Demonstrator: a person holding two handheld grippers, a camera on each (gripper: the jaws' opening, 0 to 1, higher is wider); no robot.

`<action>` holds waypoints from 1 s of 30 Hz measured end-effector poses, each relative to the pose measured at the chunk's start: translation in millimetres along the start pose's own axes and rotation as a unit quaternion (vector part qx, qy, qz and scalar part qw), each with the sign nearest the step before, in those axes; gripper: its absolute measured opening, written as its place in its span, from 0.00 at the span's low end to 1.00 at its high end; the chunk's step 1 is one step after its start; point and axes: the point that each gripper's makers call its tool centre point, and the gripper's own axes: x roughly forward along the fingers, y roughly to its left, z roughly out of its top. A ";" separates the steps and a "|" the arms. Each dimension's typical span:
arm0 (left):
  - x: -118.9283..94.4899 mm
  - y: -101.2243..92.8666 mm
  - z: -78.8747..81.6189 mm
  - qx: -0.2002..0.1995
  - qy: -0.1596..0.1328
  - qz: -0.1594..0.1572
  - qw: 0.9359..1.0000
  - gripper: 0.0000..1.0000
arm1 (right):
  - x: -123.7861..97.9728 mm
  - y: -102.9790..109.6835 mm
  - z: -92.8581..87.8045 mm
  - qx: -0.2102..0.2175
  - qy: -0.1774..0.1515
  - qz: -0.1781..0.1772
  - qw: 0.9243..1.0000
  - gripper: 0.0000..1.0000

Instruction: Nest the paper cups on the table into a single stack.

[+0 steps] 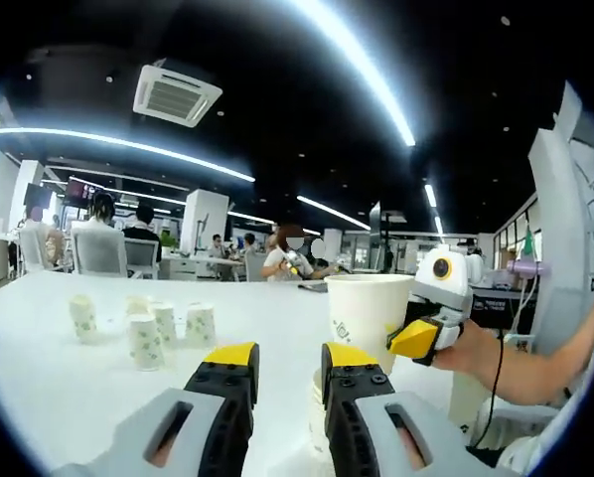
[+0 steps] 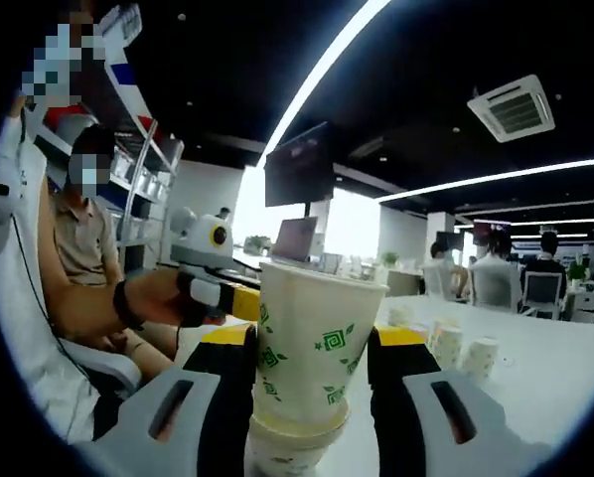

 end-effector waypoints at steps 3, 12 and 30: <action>-1.5 3.8 -4.0 0.000 0.000 0.003 1.000 0.26 | 2.6 -0.1 -5.7 -0.006 0.002 0.001 1.000 0.48; -2.0 3.9 -7.0 -0.004 0.000 0.003 1.000 0.25 | 4.8 4.1 -16.1 -0.025 0.020 -0.003 0.999 0.48; -3.4 -0.4 -10.2 -0.006 -0.001 0.001 1.000 0.25 | -9.8 2.7 -13.7 -0.002 0.019 -0.024 1.000 0.63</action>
